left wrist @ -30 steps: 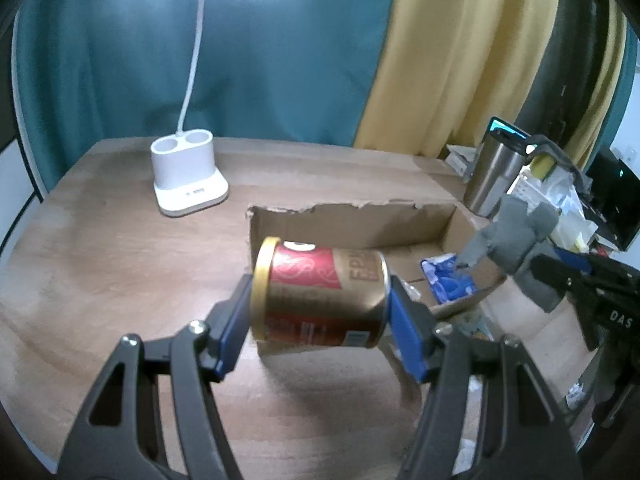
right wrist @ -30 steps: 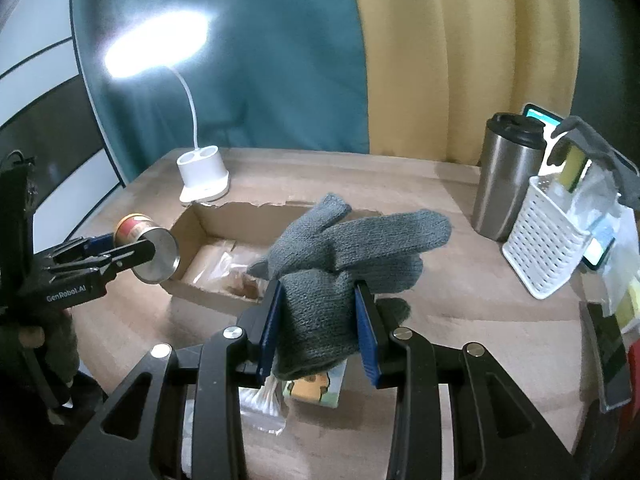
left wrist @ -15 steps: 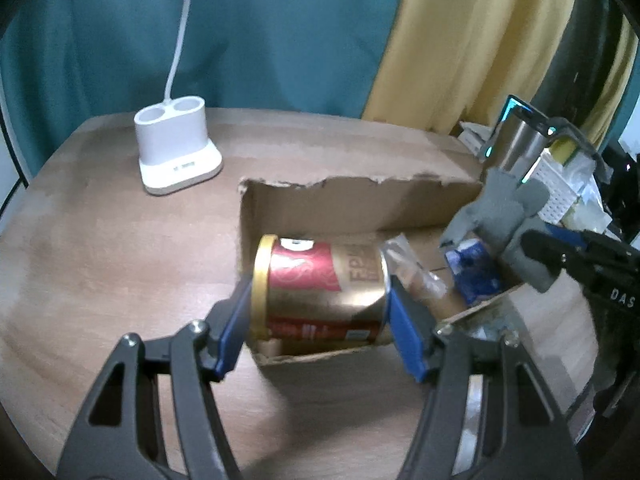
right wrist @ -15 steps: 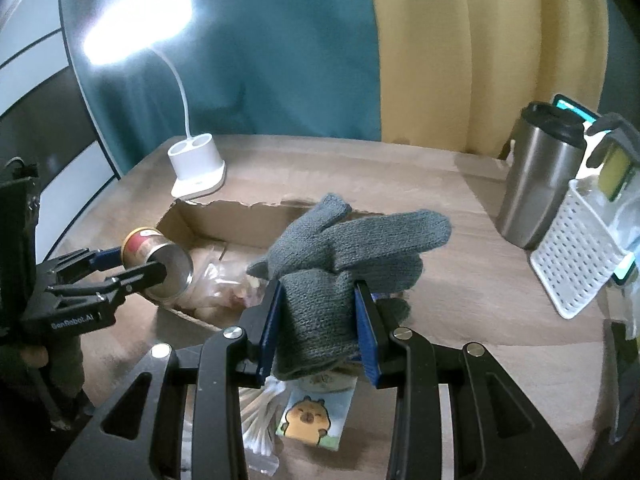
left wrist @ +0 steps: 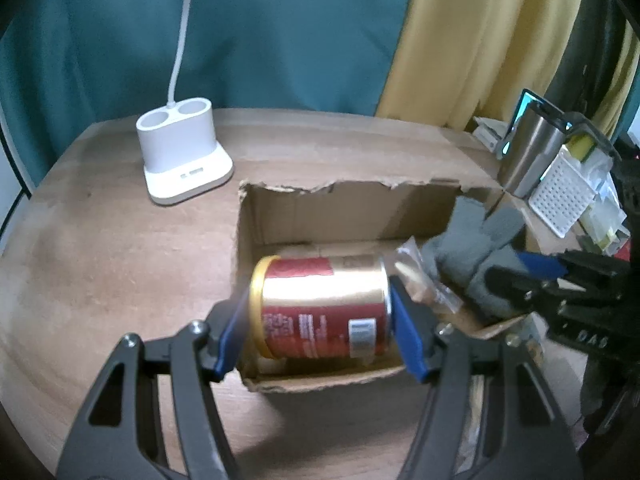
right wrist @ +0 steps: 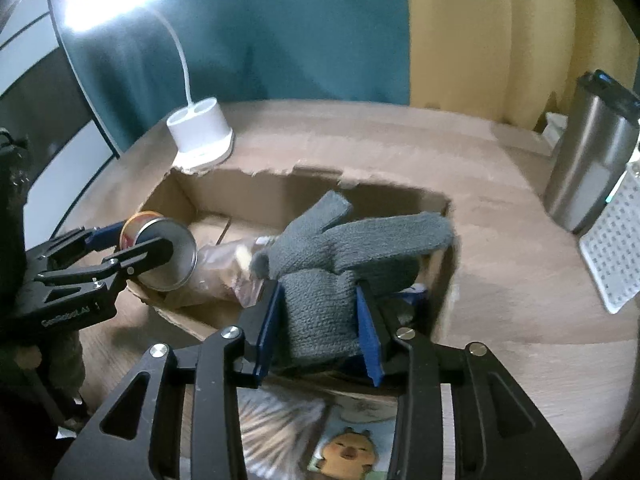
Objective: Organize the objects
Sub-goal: 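Lower the can into the box with the left gripper while the right gripper releases the glove inside, then grasp the cotton swab bag with the left gripper while the right gripper grasps the capybara tissue pack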
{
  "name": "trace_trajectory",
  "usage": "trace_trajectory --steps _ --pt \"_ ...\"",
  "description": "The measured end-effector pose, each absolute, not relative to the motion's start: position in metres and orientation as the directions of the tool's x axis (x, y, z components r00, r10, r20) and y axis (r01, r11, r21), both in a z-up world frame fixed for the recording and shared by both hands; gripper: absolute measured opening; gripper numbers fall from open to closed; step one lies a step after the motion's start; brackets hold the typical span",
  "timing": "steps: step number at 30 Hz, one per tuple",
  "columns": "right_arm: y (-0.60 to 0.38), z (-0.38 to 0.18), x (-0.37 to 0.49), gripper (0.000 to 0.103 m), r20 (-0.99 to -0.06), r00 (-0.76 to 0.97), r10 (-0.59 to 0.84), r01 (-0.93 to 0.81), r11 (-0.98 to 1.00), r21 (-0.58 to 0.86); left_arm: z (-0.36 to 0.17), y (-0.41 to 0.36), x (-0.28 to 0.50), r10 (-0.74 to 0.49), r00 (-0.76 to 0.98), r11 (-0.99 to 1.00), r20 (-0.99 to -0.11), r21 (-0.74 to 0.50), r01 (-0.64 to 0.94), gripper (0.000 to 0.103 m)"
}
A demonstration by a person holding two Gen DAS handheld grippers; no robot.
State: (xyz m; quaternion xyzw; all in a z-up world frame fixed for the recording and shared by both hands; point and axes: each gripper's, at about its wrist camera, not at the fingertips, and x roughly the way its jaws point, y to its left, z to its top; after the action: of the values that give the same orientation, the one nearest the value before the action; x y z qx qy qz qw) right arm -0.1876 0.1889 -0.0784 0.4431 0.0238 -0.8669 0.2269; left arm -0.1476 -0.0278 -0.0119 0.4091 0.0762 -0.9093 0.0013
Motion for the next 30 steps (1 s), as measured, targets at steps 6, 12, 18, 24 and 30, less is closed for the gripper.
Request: trace_trajectory --steps 6,12,18,24,30 --pt "0.175 -0.090 -0.188 0.049 -0.802 -0.473 -0.365 0.410 -0.897 0.166 -0.007 -0.028 -0.141 0.089 -0.671 -0.985 -0.736 -0.165 0.050 0.075" --pt "0.179 -0.082 -0.178 0.062 -0.787 -0.501 -0.359 0.408 -0.901 0.151 0.001 -0.026 -0.130 0.081 -0.695 -0.984 -0.715 -0.168 0.058 0.077" --pt "0.192 -0.070 -0.163 0.063 -0.766 -0.543 -0.344 0.385 -0.913 0.137 0.008 -0.022 -0.120 0.082 -0.709 -0.985 -0.700 -0.163 0.048 0.082" --pt "0.212 -0.060 -0.145 0.063 -0.746 -0.583 -0.321 0.348 -0.929 0.128 0.011 -0.016 -0.107 0.082 -0.712 -0.987 -0.697 -0.156 0.039 0.082" --pt "0.227 -0.058 -0.130 0.063 -0.742 -0.601 -0.297 0.313 -0.942 0.123 0.012 -0.006 -0.095 0.090 -0.712 -0.988 -0.697 -0.150 0.022 0.082"
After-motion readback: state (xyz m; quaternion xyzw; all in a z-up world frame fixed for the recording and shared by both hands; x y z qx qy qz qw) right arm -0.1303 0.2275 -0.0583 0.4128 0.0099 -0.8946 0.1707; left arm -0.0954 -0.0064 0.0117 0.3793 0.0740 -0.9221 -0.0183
